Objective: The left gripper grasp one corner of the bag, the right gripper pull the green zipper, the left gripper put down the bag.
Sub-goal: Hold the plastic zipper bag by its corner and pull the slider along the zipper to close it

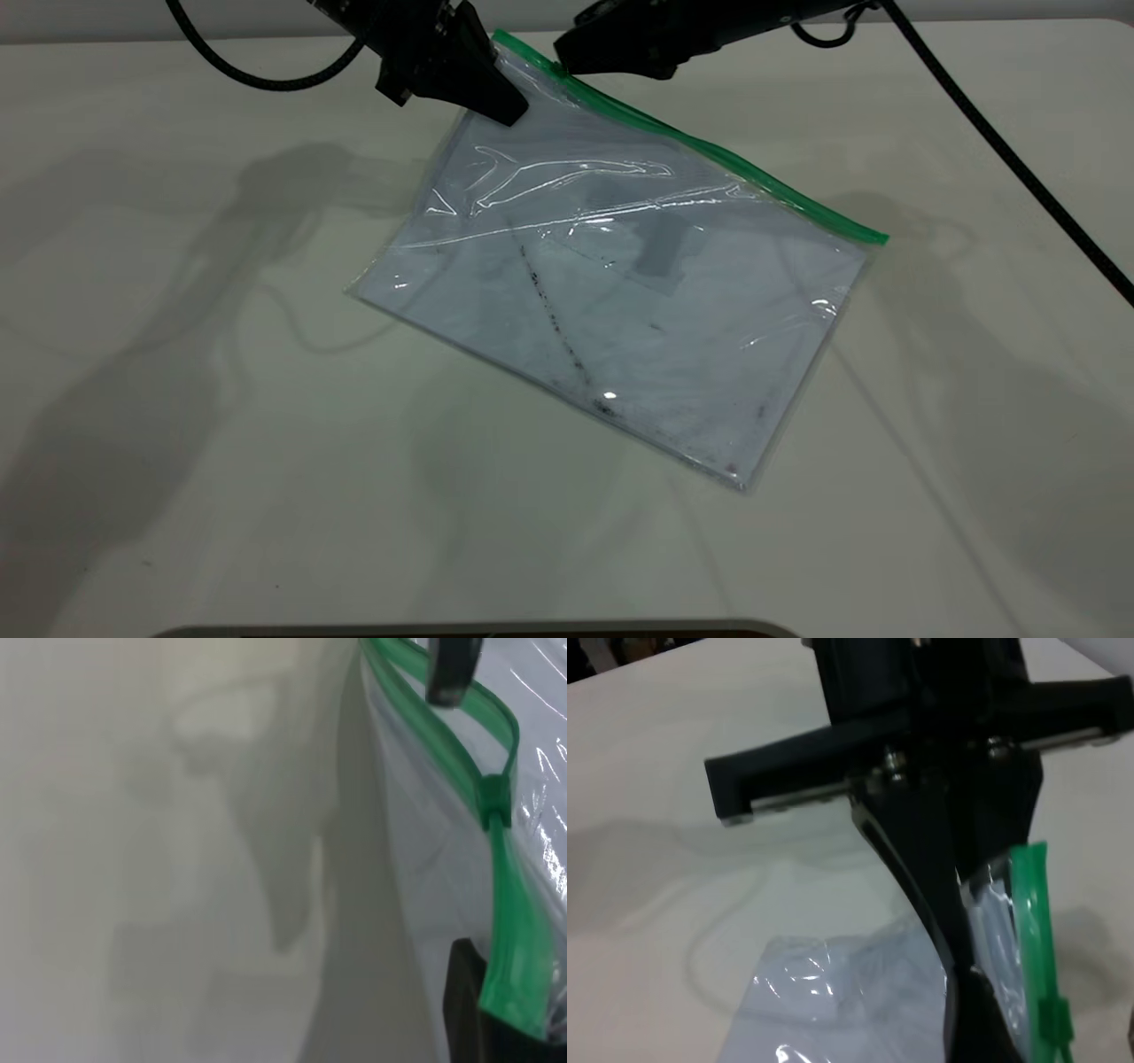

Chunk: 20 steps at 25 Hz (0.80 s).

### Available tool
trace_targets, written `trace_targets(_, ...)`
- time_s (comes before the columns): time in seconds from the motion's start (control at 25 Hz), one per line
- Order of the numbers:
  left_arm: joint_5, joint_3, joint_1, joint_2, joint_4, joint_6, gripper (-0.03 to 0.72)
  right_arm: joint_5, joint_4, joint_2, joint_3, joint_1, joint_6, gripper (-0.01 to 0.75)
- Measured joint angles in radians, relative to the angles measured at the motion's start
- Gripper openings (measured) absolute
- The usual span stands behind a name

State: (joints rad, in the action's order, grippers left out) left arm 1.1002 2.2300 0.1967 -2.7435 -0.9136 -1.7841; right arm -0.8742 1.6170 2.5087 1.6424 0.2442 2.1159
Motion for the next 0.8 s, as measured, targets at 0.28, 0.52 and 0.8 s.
trace_targets(0.28, 0.000, 0.000, 0.023, 0.000, 0.000, -0.042, 0.054, 0.038, 0.008, 0.002, 0.000, 0.008, 0.000, 0.454)
trace_targets(0.52, 0.000, 0.000, 0.028, 0.000, -0.001, -0.045, 0.054, 0.058, 0.014, 0.030, 0.000, 0.013, 0.000, 0.444)
trace_targets(0.8, -0.003, 0.000, 0.028, 0.000, -0.001, -0.045, 0.054, 0.057, 0.014, 0.037, 0.000, 0.013, 0.000, 0.292)
